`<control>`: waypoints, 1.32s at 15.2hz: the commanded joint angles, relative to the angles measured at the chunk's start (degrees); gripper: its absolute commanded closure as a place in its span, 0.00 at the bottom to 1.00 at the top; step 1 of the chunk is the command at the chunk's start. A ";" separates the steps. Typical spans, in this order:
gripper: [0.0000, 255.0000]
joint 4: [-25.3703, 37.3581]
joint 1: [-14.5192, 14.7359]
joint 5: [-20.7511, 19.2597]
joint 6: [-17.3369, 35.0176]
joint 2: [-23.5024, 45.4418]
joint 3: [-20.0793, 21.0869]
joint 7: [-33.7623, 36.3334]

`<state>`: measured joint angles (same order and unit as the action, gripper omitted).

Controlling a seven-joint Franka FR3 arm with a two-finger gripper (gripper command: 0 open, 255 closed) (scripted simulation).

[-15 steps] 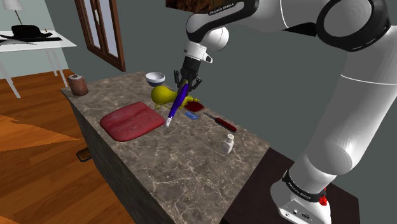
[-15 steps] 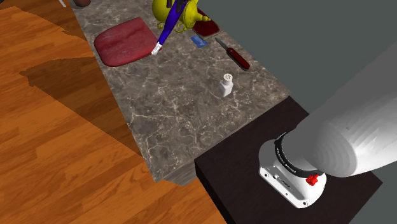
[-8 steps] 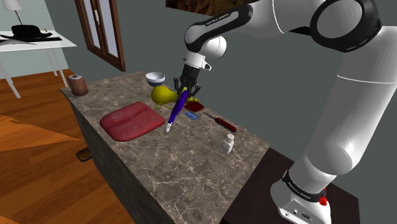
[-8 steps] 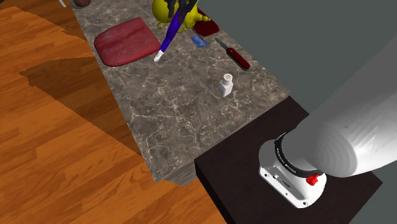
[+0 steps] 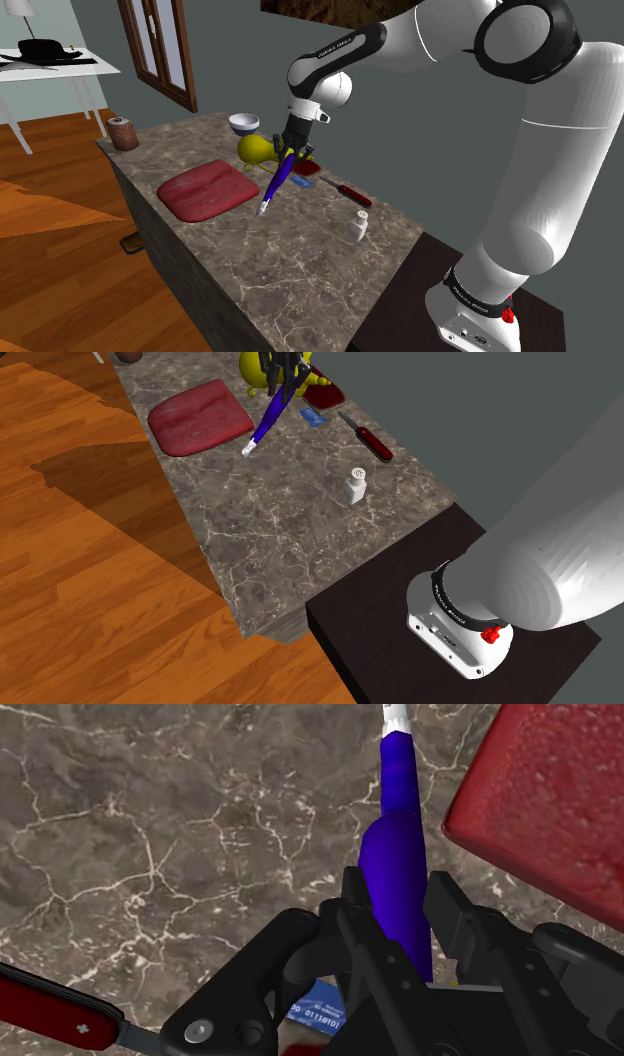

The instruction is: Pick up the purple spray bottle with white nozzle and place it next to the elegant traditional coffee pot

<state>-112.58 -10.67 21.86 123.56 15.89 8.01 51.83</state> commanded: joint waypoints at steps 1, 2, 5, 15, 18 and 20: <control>1.00 -0.61 0.11 0.23 1.26 0.92 0.13 -0.51; 1.00 -0.81 0.13 0.33 1.87 1.37 0.15 -0.73; 1.00 -0.95 0.15 0.40 2.35 1.72 0.17 -0.91; 0.00 -0.95 0.15 0.40 2.35 1.72 0.17 -0.91; 0.00 -0.29 -0.18 0.13 0.67 0.79 -0.06 -0.75; 0.00 1.27 -0.84 -0.40 -2.72 -0.89 -0.51 -0.45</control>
<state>-112.24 -11.26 21.74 122.34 15.46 7.69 51.21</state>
